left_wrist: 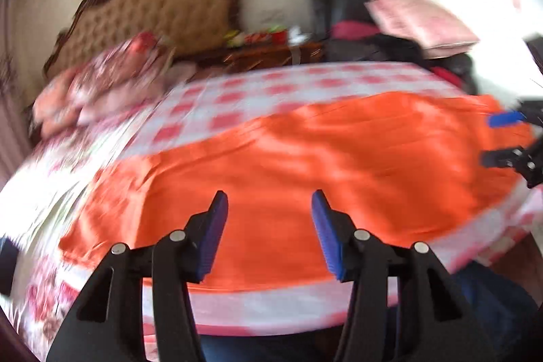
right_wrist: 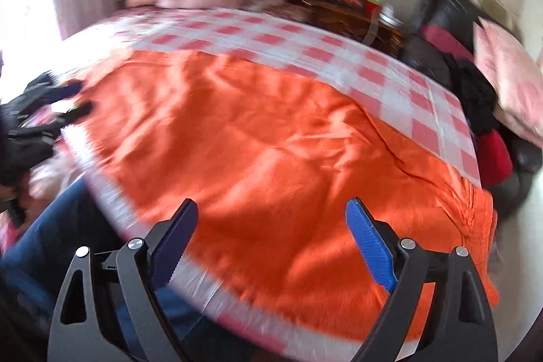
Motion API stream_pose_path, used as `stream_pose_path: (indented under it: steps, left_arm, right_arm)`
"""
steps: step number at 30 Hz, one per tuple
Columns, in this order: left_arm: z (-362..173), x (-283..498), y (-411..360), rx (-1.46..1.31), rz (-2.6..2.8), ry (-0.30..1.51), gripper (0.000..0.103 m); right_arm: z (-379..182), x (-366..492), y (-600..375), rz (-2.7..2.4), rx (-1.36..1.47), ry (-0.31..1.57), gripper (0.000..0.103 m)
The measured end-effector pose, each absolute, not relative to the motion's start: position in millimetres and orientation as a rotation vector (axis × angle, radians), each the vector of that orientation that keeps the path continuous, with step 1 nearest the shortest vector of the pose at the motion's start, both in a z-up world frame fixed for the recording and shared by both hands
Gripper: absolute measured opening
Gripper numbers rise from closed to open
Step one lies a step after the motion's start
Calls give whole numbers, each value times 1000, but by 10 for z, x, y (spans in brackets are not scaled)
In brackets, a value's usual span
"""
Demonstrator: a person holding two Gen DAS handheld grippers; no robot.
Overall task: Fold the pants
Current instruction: 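Open both tools and release the pants onto the sheet, then grasp the edge of the folded orange pants with the left tool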
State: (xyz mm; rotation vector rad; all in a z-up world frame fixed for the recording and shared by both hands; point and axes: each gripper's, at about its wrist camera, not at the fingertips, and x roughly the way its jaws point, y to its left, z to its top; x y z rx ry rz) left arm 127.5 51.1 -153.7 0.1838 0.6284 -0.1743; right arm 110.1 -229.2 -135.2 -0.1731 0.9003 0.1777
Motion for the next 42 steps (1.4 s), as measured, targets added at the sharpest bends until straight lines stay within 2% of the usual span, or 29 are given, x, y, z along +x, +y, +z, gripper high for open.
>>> stream_pose_path:
  steps: [5,7,8,9,10,14,17,20,23,24,26,30,31,32,33,34,41,42]
  left_arm:
    - [-1805,1697,1213,121,0,862,51]
    - [-1799,1658,1532,55,50,866,52]
    - [-1821,1660,1667,39,84,883,55]
    - [-1821,1650,1811,25,108,888,66]
    - [-1811,1622,1927,22,139,896,71]
    - [-1695,1541,2368,-7,297,928,70]
    - [-1564,1457,2719,-104,399,928,69]
    - [-1532,1488,3013,-255,382,960,69]
    - [-1551,1594,3286,-374,375,958,69]
    - [-1585,1690,3343,-362,380,967,68]
    - [-1638,1806,3391,-351,374,986,59]
    - [-1807,2082,3433,-341,321,1032,57]
    - [-1808,2113,3423,-332,303,1031,46]
    - [-1789,2135,3406,-326,266,1026,31]
    - [-1763,2157,3380,-308,246,1025,12]
    - [-1749,2173,3382,-272,280,1031,0]
    - [-1659,2030,3627,-356,262,978,0]
    - [-1640,2016,3653,-383,248,971,7]
  right_arm:
    - [-1562,1211,-2269,78,-248,1044,86]
    - [-1426,1249,-2179,9,-364,1092,86]
    - [-1235,1297,-2109,-38,-411,1111,86]
    - [-1093,1323,-2062,-62,-417,1127,87]
    - [-850,1365,-2001,-71,-395,1147,88]
    - [340,1288,-1547,126,-272,1153,88]
    - [1318,1051,-1332,278,-233,1004,88]
    - [1818,1032,-1471,313,-131,931,88]
    - [1960,1137,-1600,312,-59,917,88]
    - [1940,1180,-1622,304,-45,933,88]
    - [1862,1255,-1620,319,-16,982,88]
    - [1855,1318,-1542,334,-9,991,88]
    - [1873,1330,-1516,338,-8,986,88]
    - [1875,1339,-1504,339,-9,981,88]
    - [1871,1352,-1462,335,-18,978,88]
    - [1857,1369,-1439,340,-20,985,88]
    - [1907,1448,-1302,350,-41,982,88]
    - [1920,1488,-1229,356,-50,977,88]
